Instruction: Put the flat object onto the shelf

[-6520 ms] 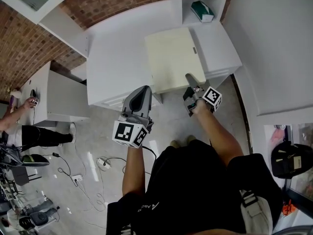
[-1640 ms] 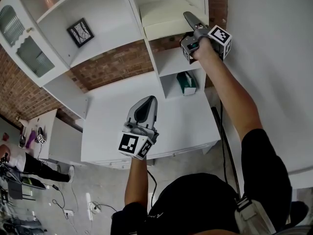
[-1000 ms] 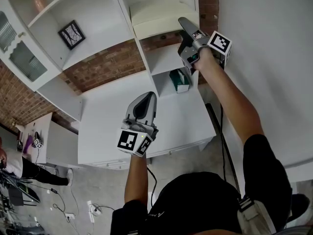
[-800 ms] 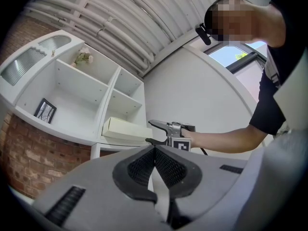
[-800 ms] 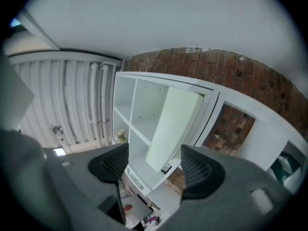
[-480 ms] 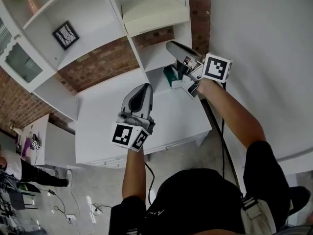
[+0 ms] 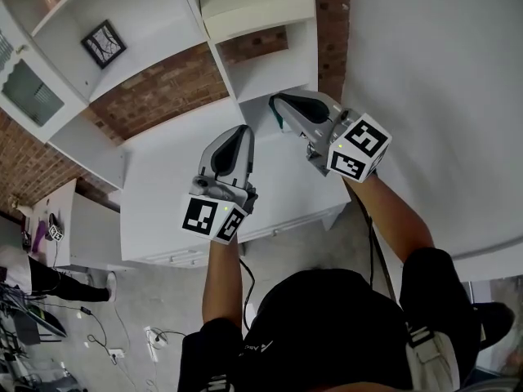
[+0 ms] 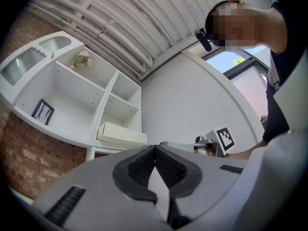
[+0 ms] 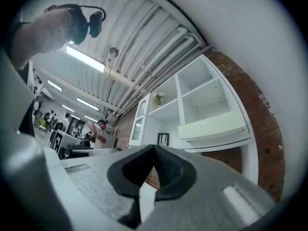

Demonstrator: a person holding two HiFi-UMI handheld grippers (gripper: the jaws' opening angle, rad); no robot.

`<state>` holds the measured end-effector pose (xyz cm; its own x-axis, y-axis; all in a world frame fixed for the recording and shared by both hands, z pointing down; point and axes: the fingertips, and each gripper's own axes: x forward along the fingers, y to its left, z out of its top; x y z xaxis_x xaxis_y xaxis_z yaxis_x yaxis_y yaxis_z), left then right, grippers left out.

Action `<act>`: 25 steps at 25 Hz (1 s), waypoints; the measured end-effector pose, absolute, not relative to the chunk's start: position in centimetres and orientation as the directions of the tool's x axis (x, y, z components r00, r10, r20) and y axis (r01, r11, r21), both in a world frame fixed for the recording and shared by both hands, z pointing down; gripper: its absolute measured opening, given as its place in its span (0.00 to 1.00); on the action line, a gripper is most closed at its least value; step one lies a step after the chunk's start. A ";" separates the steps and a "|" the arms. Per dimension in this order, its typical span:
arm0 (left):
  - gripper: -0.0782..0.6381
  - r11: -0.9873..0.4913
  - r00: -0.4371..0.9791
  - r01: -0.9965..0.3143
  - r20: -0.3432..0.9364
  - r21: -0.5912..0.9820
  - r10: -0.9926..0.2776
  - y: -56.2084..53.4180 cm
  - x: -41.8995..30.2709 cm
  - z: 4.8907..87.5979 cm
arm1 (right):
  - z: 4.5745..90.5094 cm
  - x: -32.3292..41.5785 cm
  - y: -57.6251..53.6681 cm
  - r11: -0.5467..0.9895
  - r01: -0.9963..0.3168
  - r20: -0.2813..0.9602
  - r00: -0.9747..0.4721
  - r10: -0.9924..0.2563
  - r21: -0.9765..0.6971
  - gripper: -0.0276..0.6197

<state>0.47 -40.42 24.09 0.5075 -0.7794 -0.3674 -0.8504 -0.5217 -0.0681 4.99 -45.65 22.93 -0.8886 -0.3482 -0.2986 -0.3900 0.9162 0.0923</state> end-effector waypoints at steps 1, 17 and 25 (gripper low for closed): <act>0.11 -0.520 0.507 -0.851 -0.366 -0.070 -0.780 -40.3 0.4 24.2 | 23.4 4.8 -45.3 0.906 -0.403 -0.287 -0.890 -0.354 0.129 0.04; 0.11 -0.475 0.468 -0.877 -0.342 -0.069 -0.815 -38.2 -0.7 26.3 | 27.6 3.7 -40.8 0.845 -0.459 -0.246 -0.883 -0.399 0.276 0.04; 0.11 -0.483 0.478 -0.873 -0.340 -0.077 -0.810 -38.1 -0.6 26.1 | 27.0 4.0 -40.0 0.840 -0.460 -0.263 -0.881 -0.393 0.288 0.04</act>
